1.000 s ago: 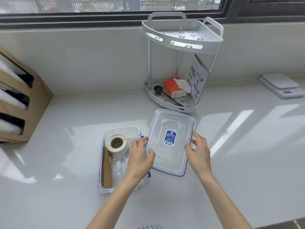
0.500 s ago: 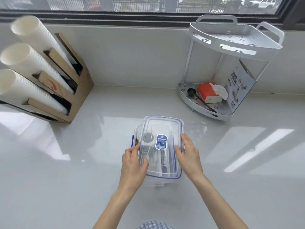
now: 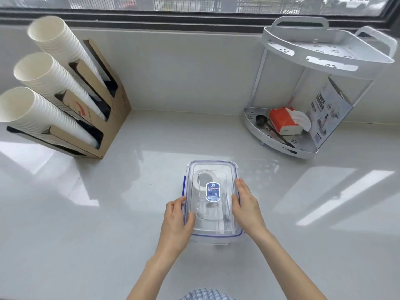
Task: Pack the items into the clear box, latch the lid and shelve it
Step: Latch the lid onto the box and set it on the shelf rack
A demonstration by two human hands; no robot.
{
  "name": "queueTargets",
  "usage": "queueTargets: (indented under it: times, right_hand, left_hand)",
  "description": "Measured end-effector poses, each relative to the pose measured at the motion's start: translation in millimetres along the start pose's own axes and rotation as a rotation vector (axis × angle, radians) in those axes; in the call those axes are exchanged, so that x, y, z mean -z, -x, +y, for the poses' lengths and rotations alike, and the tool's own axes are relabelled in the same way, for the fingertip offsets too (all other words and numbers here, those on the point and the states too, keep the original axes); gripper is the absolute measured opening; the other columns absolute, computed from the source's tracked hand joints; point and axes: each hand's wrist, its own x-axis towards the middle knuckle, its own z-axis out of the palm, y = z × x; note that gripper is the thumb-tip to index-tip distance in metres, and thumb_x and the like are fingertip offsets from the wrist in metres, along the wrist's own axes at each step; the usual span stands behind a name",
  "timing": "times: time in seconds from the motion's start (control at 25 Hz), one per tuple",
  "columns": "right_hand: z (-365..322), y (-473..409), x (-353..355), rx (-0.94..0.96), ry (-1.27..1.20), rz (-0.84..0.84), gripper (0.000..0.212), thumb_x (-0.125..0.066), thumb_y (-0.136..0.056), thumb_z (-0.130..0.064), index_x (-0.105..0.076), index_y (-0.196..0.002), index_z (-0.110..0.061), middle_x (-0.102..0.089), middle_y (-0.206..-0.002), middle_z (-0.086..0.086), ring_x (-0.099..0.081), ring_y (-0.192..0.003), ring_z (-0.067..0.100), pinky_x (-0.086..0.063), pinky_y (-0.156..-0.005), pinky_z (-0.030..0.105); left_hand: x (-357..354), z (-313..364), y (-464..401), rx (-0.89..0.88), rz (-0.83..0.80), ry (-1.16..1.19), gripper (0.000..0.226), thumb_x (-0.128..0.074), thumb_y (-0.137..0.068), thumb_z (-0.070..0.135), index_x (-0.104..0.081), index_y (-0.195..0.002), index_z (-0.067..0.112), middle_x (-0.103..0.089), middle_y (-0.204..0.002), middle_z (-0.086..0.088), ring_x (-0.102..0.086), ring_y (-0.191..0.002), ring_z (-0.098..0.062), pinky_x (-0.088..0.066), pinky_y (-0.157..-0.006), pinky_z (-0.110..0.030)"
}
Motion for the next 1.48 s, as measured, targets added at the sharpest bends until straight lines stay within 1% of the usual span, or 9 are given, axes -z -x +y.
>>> queueTargets:
  times: [0.24,0.36,0.64,0.76,0.88,1.0,1.12,1.24,1.48]
  right_hand:
    - [2,1,3,-0.016,-0.06,0.012,0.049,-0.042,-0.094,-0.01,-0.03,-0.141,-0.011,-0.034,-0.15,0.006,-0.032,-0.138,0.02,-0.023,-0.113,0.027]
    - [3,4,5,-0.105,-0.091,0.08,0.044,-0.048,-0.092,-0.017,-0.039,-0.136,-0.011,-0.05,-0.126,0.011,-0.052,-0.111,0.022,-0.039,-0.096,0.028]
    - [1,7,-1,-0.129,-0.072,0.114,0.034,-0.046,-0.094,-0.016,-0.049,-0.126,-0.007,-0.042,-0.099,0.004,-0.045,-0.08,0.017,-0.026,-0.067,0.01]
    - [-1,7,-2,-0.141,-0.128,0.12,0.035,-0.048,-0.093,-0.014,-0.048,-0.127,-0.007,-0.048,-0.108,0.009,-0.047,-0.084,0.016,-0.03,-0.073,0.011]
    - [2,9,-2,-0.244,-0.227,0.139,0.047,-0.053,-0.091,-0.022,-0.041,-0.135,-0.011,-0.045,-0.128,0.009,-0.049,-0.114,0.021,-0.038,-0.1,0.029]
    - [5,9,1,-0.418,-0.318,0.026,0.065,-0.052,-0.09,-0.037,-0.027,-0.141,-0.005,-0.041,-0.142,0.013,-0.041,-0.13,0.026,-0.034,-0.104,0.033]
    - [8,9,2,-0.475,-0.31,-0.021,0.063,-0.049,-0.091,-0.04,-0.037,-0.129,0.01,-0.056,-0.125,0.022,-0.052,-0.116,0.033,-0.042,-0.093,0.036]
    - [6,9,5,-0.409,-0.331,0.029,0.043,-0.055,-0.087,-0.039,-0.057,-0.091,0.004,-0.056,-0.086,0.015,-0.05,-0.07,0.022,-0.041,-0.063,0.028]
    - [1,10,-2,-0.278,-0.204,0.133,0.036,-0.049,-0.092,-0.028,-0.052,-0.122,-0.008,-0.049,-0.118,0.015,-0.05,-0.094,0.022,-0.04,-0.088,0.027]
  left_hand:
    - [-4,1,-22,0.098,0.021,0.047,0.039,-0.042,-0.091,0.019,-0.036,-0.129,0.013,-0.047,-0.123,-0.011,-0.051,-0.099,-0.025,-0.039,-0.086,-0.031]
    - [-7,-1,-23,0.1,0.003,0.046,0.041,-0.042,-0.092,0.021,-0.036,-0.13,0.011,-0.046,-0.128,-0.012,-0.05,-0.106,-0.026,-0.036,-0.088,-0.031]
    - [-5,-3,-25,0.112,-0.051,0.06,0.042,-0.044,-0.091,0.02,-0.036,-0.131,0.009,-0.046,-0.127,-0.014,-0.05,-0.106,-0.028,-0.037,-0.095,-0.034]
    - [-3,-3,-28,0.161,-0.065,0.1,0.042,-0.046,-0.089,0.019,-0.038,-0.13,0.01,-0.045,-0.126,-0.014,-0.05,-0.105,-0.027,-0.038,-0.096,-0.035]
    - [-1,-3,-31,0.235,-0.096,0.164,0.042,-0.05,-0.088,0.02,-0.041,-0.127,0.009,-0.049,-0.12,-0.014,-0.052,-0.098,-0.024,-0.041,-0.096,-0.037]
    - [-1,-4,-31,0.231,-0.089,0.163,0.04,-0.05,-0.088,0.02,-0.042,-0.126,0.008,-0.047,-0.118,-0.012,-0.049,-0.092,-0.02,-0.039,-0.092,-0.033]
    - [-2,-4,-31,0.226,-0.082,0.17,0.039,-0.051,-0.088,0.02,-0.043,-0.124,0.009,-0.048,-0.117,-0.012,-0.049,-0.09,-0.019,-0.038,-0.088,-0.03]
    - [-2,-6,-31,0.23,-0.073,0.184,0.038,-0.051,-0.087,0.02,-0.044,-0.123,0.01,-0.05,-0.116,-0.012,-0.05,-0.087,-0.018,-0.039,-0.085,-0.029]
    - [-3,-7,-32,0.225,-0.077,0.172,0.038,-0.051,-0.087,0.022,-0.044,-0.123,0.01,-0.05,-0.118,-0.01,-0.051,-0.085,-0.017,-0.039,-0.084,-0.029]
